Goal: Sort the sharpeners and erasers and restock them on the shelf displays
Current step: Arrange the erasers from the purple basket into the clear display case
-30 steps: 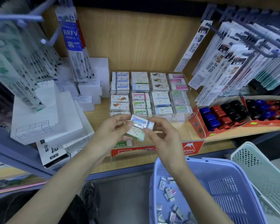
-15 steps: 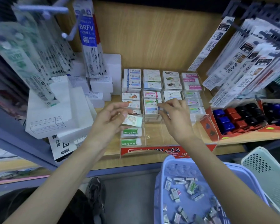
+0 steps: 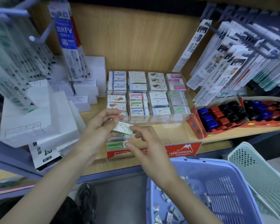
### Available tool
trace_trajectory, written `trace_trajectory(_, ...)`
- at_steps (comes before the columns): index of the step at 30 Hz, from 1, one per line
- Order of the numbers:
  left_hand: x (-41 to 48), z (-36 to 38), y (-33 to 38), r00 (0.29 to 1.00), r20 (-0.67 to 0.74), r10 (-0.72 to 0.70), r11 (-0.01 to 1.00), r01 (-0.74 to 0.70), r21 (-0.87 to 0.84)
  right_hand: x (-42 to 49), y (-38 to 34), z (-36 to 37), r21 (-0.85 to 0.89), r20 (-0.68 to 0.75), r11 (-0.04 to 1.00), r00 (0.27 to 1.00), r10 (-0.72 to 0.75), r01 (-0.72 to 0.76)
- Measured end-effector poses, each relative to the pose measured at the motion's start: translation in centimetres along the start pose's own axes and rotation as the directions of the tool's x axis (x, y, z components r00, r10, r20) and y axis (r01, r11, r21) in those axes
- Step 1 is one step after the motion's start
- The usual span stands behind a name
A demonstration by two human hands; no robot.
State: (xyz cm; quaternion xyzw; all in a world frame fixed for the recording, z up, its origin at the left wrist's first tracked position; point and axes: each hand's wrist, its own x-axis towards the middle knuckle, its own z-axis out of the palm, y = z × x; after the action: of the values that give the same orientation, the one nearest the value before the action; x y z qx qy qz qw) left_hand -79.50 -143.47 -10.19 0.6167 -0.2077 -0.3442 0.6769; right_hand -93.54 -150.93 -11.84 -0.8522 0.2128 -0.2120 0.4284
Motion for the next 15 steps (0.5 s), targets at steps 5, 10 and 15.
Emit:
trace_trajectory(5, -0.5, 1.1, -0.1, 0.99, 0.13, -0.058, 0.998, 0.062, -0.025, -0.1, 0.6, -0.8, 0.013, -0.164, 1.0, 0.986, -0.006, 0.008)
trace_trajectory(10, -0.8, 1.8, 0.0, 0.969, 0.229, -0.092, 0.995, 0.082, 0.053, -0.4, 1.7, -2.4, -0.137, -0.156, 0.99, 0.988, -0.014, -0.008)
trace_trajectory(15, -0.5, 1.8, 0.4, 0.991, 0.121, -0.059, 0.97, 0.029, 0.24, -1.1, 4.7, -6.6, -0.211, -0.268, 0.962, 0.957, 0.113, -0.173)
